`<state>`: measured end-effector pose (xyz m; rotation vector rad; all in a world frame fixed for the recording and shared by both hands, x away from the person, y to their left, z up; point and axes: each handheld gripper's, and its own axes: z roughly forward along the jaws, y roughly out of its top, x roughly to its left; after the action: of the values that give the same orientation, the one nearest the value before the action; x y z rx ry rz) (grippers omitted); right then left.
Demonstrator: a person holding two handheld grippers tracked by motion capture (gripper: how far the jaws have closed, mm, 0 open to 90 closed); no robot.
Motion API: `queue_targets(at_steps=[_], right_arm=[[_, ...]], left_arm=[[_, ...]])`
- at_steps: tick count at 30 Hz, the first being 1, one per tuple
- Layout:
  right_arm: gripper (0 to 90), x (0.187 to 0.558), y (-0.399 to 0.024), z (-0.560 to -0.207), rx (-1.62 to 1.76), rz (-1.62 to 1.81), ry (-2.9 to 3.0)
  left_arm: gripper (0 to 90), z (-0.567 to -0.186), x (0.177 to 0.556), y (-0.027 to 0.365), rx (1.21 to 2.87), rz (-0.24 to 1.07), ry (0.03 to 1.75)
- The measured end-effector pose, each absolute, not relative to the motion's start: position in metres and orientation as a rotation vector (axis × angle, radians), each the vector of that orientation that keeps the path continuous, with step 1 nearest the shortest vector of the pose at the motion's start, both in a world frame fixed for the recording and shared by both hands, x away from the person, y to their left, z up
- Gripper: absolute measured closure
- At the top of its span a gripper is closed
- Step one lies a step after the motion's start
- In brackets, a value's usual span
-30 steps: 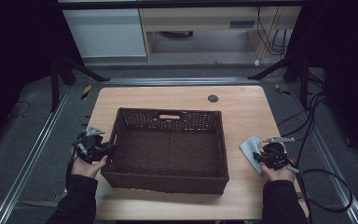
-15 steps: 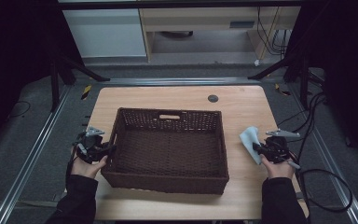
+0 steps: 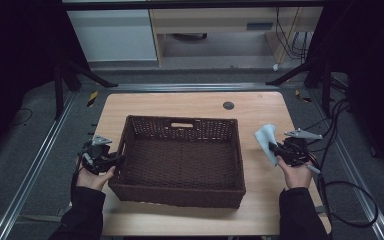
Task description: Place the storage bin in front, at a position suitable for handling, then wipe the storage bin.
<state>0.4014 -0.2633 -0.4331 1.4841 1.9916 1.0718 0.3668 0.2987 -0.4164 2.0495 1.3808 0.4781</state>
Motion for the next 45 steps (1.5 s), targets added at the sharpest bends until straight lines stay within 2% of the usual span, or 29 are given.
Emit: queue_targets(at_steps=[19, 36, 45], right_arm=[[82.2, 0.419, -0.246, -0.420, 1.428, 1.109, 1.994], [82.3, 0.431, -0.223, -0.423, 1.365, 1.118, 2.040], [82.5, 0.438, -0.213, -0.437, 1.350, 1.081, 2.093]], left_arm=[[69.7, -0.416, 0.368, 0.298, 2.058, 0.479, 1.377], [70.0, -0.416, 0.371, 0.297, 2.062, 0.477, 1.367], [70.1, -0.416, 0.371, 0.297, 2.061, 0.478, 1.367]])
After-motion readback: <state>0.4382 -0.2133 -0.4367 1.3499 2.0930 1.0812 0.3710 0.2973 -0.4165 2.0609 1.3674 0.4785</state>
